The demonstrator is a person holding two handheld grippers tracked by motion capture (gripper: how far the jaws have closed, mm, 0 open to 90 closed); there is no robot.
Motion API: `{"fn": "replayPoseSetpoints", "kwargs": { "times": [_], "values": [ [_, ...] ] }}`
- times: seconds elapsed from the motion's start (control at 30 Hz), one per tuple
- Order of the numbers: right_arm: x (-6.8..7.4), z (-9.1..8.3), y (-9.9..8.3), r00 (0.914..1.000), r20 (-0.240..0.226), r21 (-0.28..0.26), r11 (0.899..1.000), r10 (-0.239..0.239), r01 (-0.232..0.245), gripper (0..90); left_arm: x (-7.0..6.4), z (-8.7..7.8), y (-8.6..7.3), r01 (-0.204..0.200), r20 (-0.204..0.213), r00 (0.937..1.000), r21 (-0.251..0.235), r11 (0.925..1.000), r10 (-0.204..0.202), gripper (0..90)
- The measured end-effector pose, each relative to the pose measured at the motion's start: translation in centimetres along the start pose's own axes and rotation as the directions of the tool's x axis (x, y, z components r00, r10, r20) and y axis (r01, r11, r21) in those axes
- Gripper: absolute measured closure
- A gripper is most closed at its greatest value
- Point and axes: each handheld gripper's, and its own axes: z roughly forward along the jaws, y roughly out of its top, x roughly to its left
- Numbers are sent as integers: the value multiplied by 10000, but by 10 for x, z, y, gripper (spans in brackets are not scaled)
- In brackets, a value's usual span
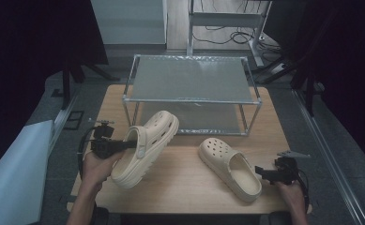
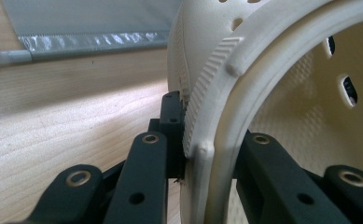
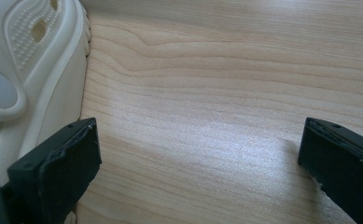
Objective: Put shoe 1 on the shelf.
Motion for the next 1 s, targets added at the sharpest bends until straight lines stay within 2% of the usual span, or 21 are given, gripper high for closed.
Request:
{"fn": "replayPoseSetpoints", "kwargs": {
  "times": [0.1, 0.17, 0.3, 0.47, 0.7, 1.0],
  "values": [
    [0, 0, 0, 10000, -8, 13, 10000, -9, 9, 0, -1, -3, 3, 103, 185, 9998, -60, 9999, -102, 769],
    [0, 1, 0, 10000, 1, -6, 10000, 5, -5, 0, -3, -5, 7, 182, 485, 9987, -150, 9997, -175, 769],
    [0, 1, 0, 10000, -8, 11, 10000, 22, -21, 0, -6, -7, 14, 313, 713, 9970, -233, 9992, -296, 769],
    [0, 2, -1, 10000, -16, 4, 10000, 26, -26, 0, -10, -10, 23, 418, 862, 9955, -386, 9984, -383, 769],
    [-1, 1, 0, 10000, -45, 49, 10000, 44, -44, 0, -11, -16, 37, 813, 1120, 9911, -764, 9938, -725, 769],
    [-1, 1, -1, 10000, -45, 6, 10000, 53, -53, 0, -12, -14, 54, 1132, 1154, 9882, -1103, 9874, -1004, 769]
  ]
}}
